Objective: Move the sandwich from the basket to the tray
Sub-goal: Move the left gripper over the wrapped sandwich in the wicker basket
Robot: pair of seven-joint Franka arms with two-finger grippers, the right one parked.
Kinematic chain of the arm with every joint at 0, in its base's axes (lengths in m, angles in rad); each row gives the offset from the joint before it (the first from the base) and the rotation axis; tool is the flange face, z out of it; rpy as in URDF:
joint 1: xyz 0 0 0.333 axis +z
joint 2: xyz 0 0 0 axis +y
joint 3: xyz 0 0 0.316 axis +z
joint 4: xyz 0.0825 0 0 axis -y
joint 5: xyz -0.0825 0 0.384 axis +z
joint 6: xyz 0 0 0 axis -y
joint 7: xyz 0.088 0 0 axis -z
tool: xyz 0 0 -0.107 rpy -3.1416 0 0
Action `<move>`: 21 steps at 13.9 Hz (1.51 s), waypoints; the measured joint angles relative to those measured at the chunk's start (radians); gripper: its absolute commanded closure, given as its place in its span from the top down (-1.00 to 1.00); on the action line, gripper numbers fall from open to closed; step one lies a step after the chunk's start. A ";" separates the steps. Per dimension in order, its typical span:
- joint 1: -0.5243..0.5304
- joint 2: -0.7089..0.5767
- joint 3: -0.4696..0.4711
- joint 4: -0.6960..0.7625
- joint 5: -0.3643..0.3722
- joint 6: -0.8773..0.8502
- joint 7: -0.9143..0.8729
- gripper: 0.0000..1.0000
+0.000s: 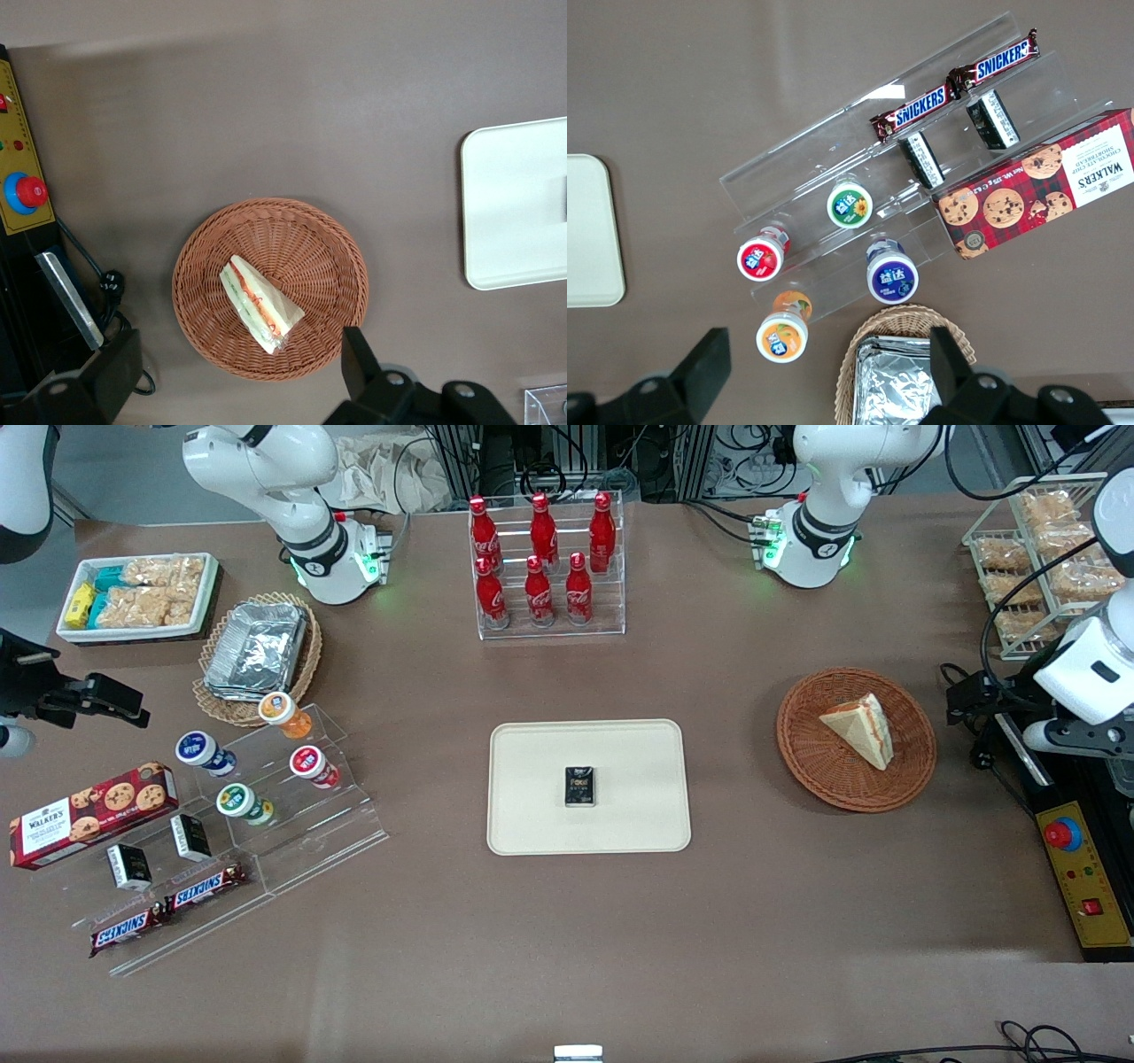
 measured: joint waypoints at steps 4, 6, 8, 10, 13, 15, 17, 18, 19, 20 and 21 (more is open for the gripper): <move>0.000 0.000 0.001 0.000 0.000 -0.007 0.000 1.00; 0.000 0.001 0.001 0.000 0.000 -0.016 0.000 1.00; 0.000 0.002 0.001 0.000 0.000 -0.028 0.000 1.00; 0.000 0.002 0.001 0.000 0.000 -0.036 0.000 1.00; 0.000 0.002 0.001 0.002 0.000 -0.079 0.000 1.00; 0.000 0.000 0.001 0.004 0.000 -0.119 -0.008 1.00; 0.000 -0.007 0.001 0.003 0.000 -0.140 -0.018 1.00; 0.000 -0.015 0.001 -0.001 0.000 -0.147 -0.025 1.00; 0.000 -0.027 0.001 -0.009 0.000 -0.151 -0.034 1.00; 0.000 -0.040 0.001 -0.021 0.000 -0.153 -0.044 1.00; 0.000 -0.055 0.001 -0.038 0.000 -0.153 -0.060 1.00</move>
